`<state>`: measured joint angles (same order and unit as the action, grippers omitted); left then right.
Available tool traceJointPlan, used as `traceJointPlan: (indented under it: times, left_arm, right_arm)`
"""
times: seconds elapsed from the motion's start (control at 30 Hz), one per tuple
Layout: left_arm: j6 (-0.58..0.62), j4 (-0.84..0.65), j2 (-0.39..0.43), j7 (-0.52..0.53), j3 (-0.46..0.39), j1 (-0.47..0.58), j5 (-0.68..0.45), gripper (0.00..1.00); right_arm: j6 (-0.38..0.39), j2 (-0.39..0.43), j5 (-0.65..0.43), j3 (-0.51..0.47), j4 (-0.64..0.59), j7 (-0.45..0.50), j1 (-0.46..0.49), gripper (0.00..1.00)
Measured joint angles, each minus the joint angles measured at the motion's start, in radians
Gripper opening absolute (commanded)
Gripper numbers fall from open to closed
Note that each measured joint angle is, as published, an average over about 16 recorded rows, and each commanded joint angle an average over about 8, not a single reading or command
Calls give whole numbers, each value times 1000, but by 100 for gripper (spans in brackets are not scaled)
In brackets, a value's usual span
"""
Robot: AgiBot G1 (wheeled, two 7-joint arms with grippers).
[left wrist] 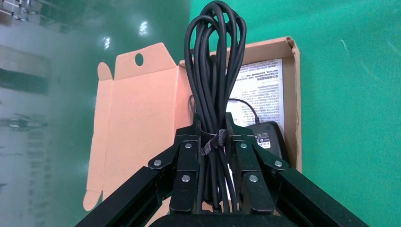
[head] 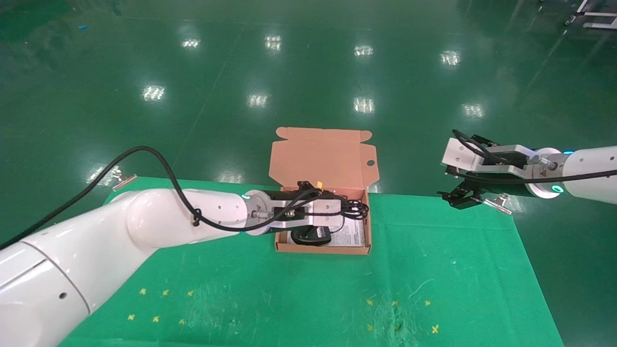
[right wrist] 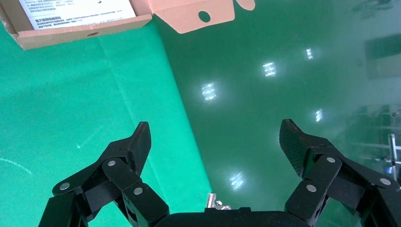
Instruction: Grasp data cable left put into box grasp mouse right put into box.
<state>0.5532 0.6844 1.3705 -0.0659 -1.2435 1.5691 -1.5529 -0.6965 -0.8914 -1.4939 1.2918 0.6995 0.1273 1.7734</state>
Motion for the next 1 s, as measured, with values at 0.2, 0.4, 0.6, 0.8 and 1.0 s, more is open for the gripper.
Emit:
traceJointPlan:
  times: [0.2,0.4,0.6,0.8,1.0]
  left_arm:
    - [1,10,-12,6,0,0,2,100]
    - [10,28,-42,35,10,17,12,100]
    - [31,62,-100,94,31,61,37,100]
    - [66,107,-167,152,63,108,68,100]
    - [119,155,-227,184,113,107,111,100]
  right_arm:
    - [1,0,0,0,0,0,0,100]
    - [9,3,-5,-4,11,-8,15,100]
    - [18,17,-34,-4,52,-35,53,100]
    - [16,35,-73,-4,108,-73,97,100]
    - [-23,54,-70,-36,158,-93,92,100]
